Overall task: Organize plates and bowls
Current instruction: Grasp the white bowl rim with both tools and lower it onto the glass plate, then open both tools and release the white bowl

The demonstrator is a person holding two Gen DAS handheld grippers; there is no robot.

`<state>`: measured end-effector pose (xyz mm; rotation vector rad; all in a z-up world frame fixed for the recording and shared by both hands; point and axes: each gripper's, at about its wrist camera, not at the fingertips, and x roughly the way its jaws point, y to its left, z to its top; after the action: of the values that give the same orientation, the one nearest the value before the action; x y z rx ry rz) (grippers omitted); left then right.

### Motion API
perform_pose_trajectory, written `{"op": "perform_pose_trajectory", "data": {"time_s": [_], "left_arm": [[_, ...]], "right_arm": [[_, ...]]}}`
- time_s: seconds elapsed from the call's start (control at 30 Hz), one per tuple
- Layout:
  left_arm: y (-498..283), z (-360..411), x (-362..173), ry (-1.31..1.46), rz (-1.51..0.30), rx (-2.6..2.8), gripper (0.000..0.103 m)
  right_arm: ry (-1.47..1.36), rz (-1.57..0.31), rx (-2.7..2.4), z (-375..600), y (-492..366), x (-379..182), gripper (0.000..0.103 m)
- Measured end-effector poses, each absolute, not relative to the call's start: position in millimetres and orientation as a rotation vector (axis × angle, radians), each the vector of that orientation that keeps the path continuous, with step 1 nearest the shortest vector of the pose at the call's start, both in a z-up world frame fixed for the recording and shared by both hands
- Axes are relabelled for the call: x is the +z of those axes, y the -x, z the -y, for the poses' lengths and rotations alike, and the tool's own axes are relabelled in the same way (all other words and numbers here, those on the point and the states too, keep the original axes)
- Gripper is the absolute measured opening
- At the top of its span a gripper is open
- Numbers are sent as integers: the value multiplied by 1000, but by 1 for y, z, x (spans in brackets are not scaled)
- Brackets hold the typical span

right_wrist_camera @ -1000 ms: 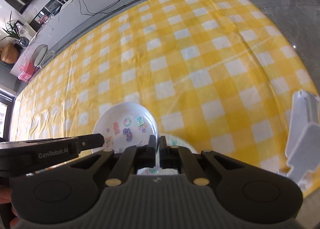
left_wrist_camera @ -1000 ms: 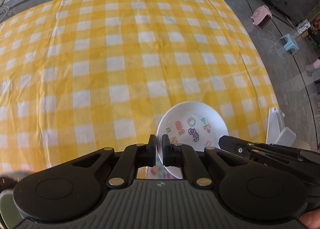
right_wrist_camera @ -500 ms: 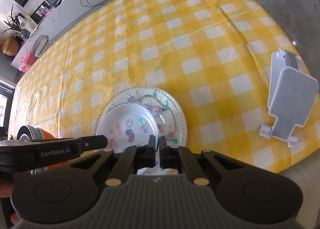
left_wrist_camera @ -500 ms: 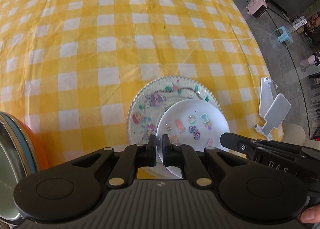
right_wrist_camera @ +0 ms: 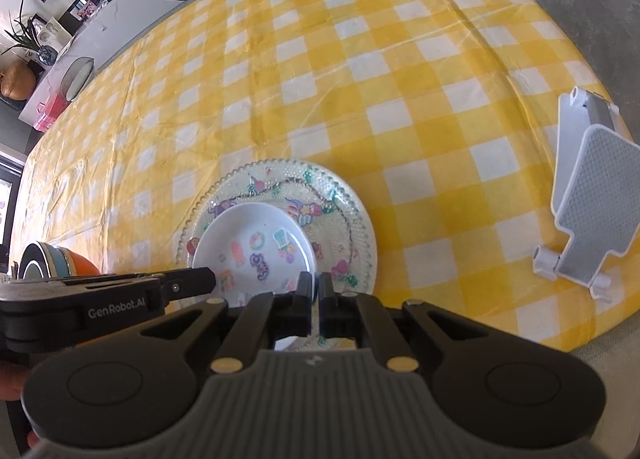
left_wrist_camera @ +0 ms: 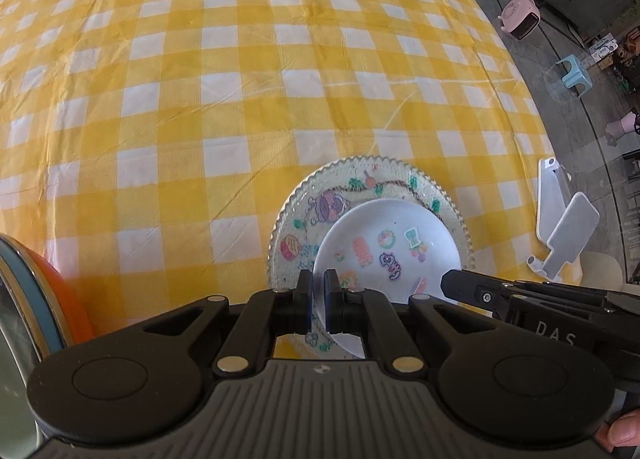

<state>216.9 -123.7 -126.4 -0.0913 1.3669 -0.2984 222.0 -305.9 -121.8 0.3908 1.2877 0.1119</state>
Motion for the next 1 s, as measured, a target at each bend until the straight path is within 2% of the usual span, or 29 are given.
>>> {"op": "perform_pose_trajectory", "data": {"time_s": [0.57, 0.63, 0.83, 0.97, 1.0], "left_arm": [[-221, 128, -125, 50, -1352, -310, 8], [-221, 128, -124, 46, -1346, -305, 13], [-219, 125, -113, 61, -1320, -302, 33], [-215, 123, -98, 65, -1286, -320, 37], [-214, 122, -95, 66, -1278, -326, 38]], "right_arm": [[-377, -1282, 83, 306, -229, -128, 1], [-356, -1273, 84, 305, -228, -126, 5], [-345, -1253, 88, 308, -224, -120, 7], [-338, -1213, 95, 310, -219, -110, 26], [-326, -1200, 97, 310, -218, -106, 27]]}}
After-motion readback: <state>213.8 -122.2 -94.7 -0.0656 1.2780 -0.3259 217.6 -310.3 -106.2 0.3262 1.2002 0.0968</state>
